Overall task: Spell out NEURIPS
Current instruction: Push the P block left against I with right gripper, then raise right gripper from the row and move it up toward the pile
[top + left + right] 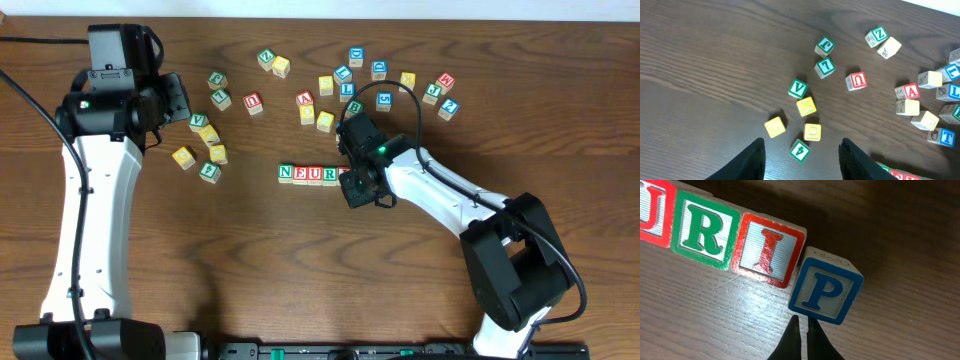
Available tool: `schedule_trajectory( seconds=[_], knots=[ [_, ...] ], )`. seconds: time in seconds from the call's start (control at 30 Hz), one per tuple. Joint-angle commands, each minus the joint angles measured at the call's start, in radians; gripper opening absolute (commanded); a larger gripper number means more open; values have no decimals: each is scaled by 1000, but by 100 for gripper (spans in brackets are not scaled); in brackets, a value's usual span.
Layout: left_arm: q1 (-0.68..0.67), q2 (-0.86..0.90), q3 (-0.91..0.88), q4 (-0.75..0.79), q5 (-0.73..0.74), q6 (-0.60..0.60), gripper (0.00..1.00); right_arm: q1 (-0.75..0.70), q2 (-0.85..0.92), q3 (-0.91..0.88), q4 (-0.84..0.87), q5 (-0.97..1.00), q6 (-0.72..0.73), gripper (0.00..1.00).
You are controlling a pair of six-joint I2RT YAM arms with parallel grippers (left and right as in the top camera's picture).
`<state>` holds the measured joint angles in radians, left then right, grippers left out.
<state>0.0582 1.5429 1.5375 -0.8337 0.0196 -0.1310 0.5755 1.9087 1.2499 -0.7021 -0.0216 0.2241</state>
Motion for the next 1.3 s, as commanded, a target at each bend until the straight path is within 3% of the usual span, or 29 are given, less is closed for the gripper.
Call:
schedule_trajectory(
  seconds=[0.0, 0.9, 1.1, 1.27],
  knots=[
    [4, 6, 20, -2, -6, -5, 47, 2, 8, -3, 4, 19, -17, 2],
    [4, 6, 20, -2, -6, -5, 47, -5, 8, -3, 30, 23, -58, 1],
    [4, 6, 20, -2, -6, -5, 47, -7, -85, 67, -61, -15, -55, 1],
    [4, 6, 20, -2, -6, -5, 47, -41, -159, 78, -74, 65, 155, 2]
  ],
)
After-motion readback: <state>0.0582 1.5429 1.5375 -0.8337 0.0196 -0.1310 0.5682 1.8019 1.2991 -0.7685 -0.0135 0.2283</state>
